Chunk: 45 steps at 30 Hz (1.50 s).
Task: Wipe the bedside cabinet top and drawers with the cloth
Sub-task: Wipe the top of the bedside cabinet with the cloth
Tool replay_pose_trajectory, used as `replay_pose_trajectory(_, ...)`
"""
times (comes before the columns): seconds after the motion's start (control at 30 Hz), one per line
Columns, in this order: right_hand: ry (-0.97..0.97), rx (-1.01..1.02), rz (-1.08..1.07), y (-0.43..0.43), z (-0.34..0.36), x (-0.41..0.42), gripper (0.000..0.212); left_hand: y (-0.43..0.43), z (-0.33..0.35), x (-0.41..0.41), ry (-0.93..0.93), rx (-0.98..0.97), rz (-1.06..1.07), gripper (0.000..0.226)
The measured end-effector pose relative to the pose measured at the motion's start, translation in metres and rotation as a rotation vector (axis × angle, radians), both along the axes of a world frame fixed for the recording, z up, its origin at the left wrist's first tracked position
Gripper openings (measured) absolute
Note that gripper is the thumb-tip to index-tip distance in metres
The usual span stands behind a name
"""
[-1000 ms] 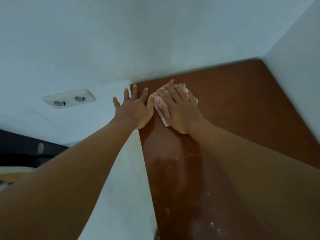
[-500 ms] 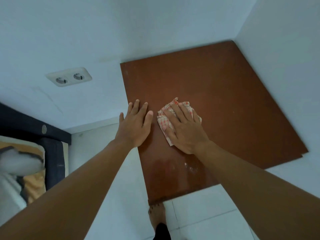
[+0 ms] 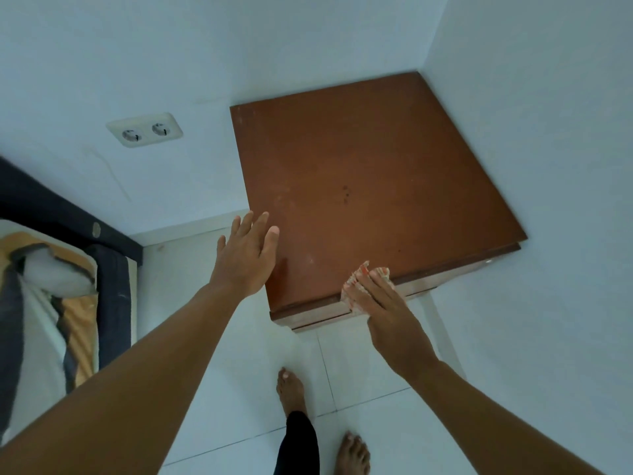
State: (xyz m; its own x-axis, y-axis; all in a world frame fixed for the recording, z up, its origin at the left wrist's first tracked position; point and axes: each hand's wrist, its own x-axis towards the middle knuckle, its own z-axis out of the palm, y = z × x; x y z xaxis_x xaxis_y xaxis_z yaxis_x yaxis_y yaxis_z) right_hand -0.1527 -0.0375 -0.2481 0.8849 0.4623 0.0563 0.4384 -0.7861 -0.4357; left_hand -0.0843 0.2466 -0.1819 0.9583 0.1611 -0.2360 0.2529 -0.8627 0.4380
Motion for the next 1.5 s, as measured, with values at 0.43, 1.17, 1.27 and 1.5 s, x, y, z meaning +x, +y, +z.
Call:
replay_pose_trajectory(0.43,-0.04,0.226,-0.078,0.025,0.059,0.049,0.048,0.021,0.022,0.02,-0.015,0.008,0.019,0.074)
replay_pose_trajectory(1.17,0.169,-0.115,0.045,0.294,0.05,0.409,0.055,0.167,-0.017,0.226,-0.091,-0.102,0.045,0.06)
replay_pose_trajectory(1.27,0.047,0.057,-0.022,0.28,0.05,0.416,0.052,0.167,-0.018,0.243,-0.132,-0.155,0.047,0.063)
replay_pose_trajectory(1.5,-0.092,-0.084,-0.156,0.186,0.033,0.421,0.05,0.116,-0.015,0.303,-0.132,-0.027,0.011,0.063)
